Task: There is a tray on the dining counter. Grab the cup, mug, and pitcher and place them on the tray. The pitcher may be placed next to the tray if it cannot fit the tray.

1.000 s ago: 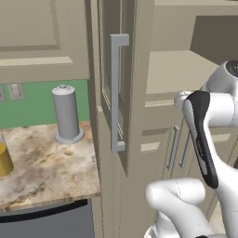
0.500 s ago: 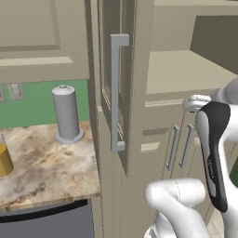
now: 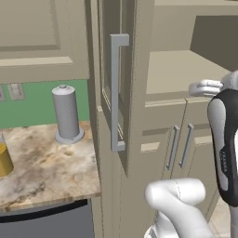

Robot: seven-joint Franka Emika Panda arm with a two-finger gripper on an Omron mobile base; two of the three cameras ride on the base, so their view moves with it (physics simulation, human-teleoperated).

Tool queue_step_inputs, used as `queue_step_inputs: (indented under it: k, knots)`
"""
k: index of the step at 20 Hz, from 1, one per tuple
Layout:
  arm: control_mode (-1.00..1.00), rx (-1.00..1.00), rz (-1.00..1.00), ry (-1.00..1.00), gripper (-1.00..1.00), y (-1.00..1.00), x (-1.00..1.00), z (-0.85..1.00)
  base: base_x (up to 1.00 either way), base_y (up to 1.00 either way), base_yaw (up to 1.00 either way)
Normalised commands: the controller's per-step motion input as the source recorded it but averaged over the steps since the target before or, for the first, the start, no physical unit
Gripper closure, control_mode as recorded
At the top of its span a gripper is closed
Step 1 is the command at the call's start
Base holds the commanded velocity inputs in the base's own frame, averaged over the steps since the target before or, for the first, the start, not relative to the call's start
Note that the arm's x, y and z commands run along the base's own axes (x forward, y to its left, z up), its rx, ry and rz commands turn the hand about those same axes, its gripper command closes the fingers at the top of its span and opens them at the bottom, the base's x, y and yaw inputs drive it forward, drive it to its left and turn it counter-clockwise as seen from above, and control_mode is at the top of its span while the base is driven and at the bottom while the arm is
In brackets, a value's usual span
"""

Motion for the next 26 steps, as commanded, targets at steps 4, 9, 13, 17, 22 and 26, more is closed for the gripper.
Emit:
queue_step_inputs:
  k: [4,9,13,17,22,26]
  knots:
    - [-1.0,-0.03,0.06,-0.07,-1.0,0.17,-0.43,0.31,0.0,0.0,0.0]
    - [-1.0,-0.07,0.09,-0.2,-1.0,0.19,-0.37,0.03,0.0,0.0,0.0]
    - [-1.0,-0.02,0.18,-0.23,-1.0,0.11,-0.14,0.0,0.0,0.0,0.0]
    - [-1.0,0.0,0.18,-0.08,-1.0,0.12,0.0,0.0,0.0,0.0,0.0]
    - [-1.0,0.0,0.1,-0.01,-1.0,0.18,0.0,0.08,0.0,0.0,0.0]
    - [-1.0,0.0,0.0,0.01,-1.0,0.18,-0.01,0.34,0.0,0.0,0.0]
